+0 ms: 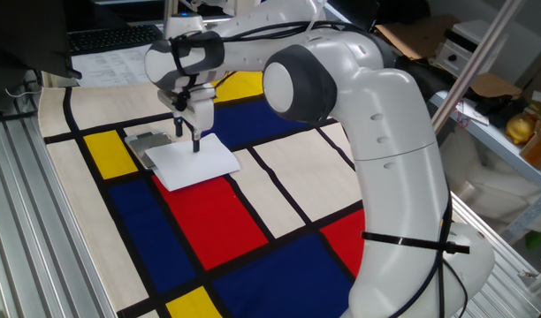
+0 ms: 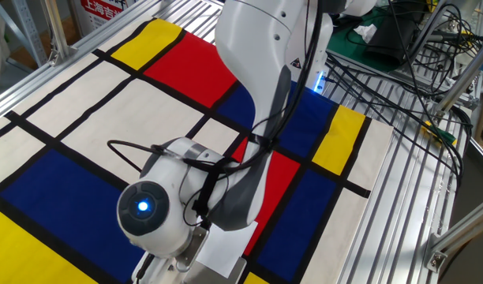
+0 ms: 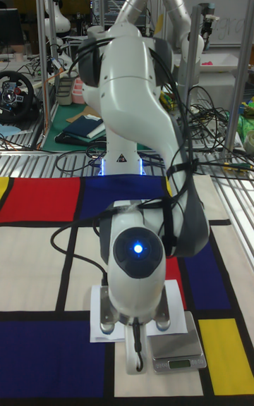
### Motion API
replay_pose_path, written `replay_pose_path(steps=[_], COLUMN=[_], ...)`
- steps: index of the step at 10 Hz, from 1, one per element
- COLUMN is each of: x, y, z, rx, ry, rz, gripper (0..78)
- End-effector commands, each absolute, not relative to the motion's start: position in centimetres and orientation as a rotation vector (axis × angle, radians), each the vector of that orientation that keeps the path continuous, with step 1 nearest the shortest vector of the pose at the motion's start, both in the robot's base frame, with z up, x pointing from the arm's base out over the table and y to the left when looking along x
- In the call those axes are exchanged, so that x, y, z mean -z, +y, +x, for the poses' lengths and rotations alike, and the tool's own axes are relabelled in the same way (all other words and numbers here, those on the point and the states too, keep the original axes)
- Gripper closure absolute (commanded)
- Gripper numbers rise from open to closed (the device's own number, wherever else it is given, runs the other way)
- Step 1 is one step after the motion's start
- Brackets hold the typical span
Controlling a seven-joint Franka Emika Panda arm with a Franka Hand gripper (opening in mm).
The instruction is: Unfold a piece of paper
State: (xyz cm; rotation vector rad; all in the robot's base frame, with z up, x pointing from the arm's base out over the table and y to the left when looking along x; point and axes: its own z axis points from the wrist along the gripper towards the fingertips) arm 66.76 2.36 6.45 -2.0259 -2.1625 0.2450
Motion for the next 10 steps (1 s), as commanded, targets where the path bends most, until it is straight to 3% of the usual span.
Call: replay_pose_path(steps=[1,10], x=[-7.8,-8.4], y=[2.3,2.2], z=[66.7,64.7], rx=[-0.298,-0.399], ry=[-2.142,-2.135], rz=[-2.041,-1.945], gripper=[0.1,0.1])
